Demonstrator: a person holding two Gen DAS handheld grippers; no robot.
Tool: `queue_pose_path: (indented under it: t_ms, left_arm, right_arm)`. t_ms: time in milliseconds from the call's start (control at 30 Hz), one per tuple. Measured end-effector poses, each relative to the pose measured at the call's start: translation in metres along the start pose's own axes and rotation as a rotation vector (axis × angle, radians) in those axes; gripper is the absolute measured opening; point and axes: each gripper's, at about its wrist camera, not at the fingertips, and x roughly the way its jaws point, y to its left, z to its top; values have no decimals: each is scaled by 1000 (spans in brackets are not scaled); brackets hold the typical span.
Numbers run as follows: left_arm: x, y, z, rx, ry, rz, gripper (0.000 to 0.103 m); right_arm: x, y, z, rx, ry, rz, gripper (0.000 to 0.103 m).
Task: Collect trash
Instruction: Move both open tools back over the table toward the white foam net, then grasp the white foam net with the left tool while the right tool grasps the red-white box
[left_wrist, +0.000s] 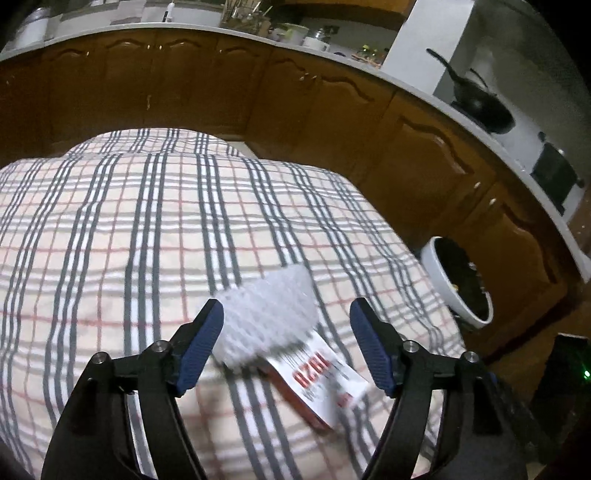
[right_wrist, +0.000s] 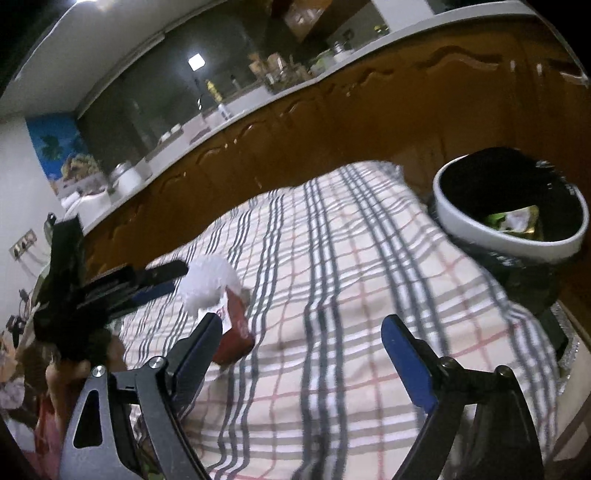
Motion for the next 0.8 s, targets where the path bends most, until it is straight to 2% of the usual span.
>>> queue_pose_path:
  t_ms: [167, 200, 267, 333, 367, 400, 533, 700, 767, 800]
  left_arm:
    - [26, 5, 5, 43, 50, 40, 73]
    - [29, 5, 4, 62, 52, 52, 69]
    - [34, 7, 2, 74, 66, 55, 36]
    - [34, 14, 1, 49, 71, 14, 27]
    - [32, 16, 1, 47, 63, 13, 21]
    - [27, 19, 2, 44, 52, 10, 20]
    - [13, 28, 5, 18, 18, 9, 15]
    - [-11, 41, 9, -15, -29, 0, 15]
    - [-19, 46, 10, -18, -44, 5, 15]
    - [-22, 48, 10, -22, -50, 7, 15]
  right_arm:
    - [17, 12, -1, -31, 51, 19, 79]
    - [21, 14, 0, -40, 62, 22, 75]
    - [29, 19, 2, -55, 81, 31, 69]
    - [38, 25, 4, -76, 106, 42, 49]
    - [44, 31, 5, -97, 124, 50, 44]
    - [49, 36, 5, -111, 135, 55, 39]
    - [72, 54, 8, -174, 179, 78, 32]
    - [95, 67, 8, -224, 233, 93, 32]
    - [98, 73, 7, -231, 247, 129, 35]
    - [99, 76, 6, -240, 254, 135, 40]
